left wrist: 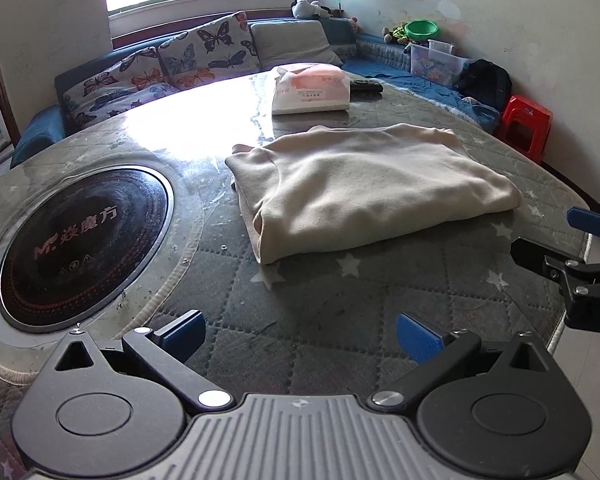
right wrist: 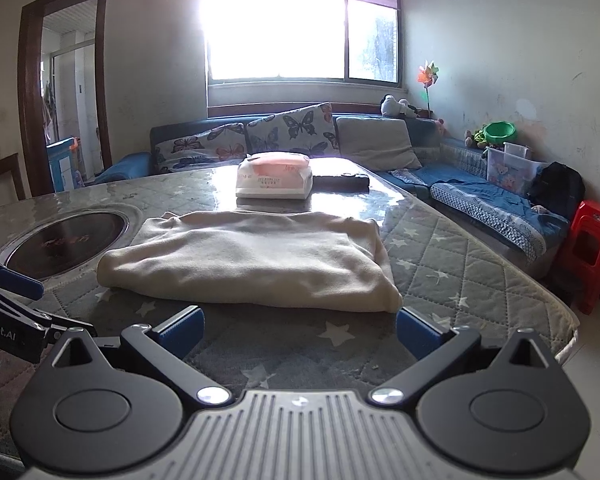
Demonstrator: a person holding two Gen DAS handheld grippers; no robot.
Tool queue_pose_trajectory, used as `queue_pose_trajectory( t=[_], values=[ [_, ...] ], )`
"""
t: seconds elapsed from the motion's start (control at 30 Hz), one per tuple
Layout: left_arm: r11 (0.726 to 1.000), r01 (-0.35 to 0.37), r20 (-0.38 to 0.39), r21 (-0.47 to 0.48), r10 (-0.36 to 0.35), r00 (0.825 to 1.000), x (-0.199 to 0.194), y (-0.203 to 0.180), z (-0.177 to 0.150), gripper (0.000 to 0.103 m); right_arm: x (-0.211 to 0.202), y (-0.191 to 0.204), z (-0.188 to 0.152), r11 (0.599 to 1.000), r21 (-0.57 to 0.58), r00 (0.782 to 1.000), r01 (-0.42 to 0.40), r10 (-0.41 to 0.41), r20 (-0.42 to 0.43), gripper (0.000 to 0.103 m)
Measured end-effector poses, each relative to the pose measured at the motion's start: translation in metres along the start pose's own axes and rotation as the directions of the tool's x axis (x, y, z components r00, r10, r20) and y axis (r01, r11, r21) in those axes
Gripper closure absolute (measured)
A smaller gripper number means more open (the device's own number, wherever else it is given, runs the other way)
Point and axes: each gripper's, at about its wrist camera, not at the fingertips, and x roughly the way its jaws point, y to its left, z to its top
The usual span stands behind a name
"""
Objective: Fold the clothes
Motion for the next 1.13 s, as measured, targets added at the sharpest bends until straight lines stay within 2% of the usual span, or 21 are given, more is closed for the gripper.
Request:
queue_pose_trajectory(
  t=[1.13],
  values=[
    [0.999, 0.006, -0.003, -0.044, -0.006, 1.0, 0.009, 0.001, 0.011, 0.0, 0.011, 0.001, 0.009, 1.0, 0.005, 1.0, -0.002, 0.003, -0.012, 0.0]
  ],
)
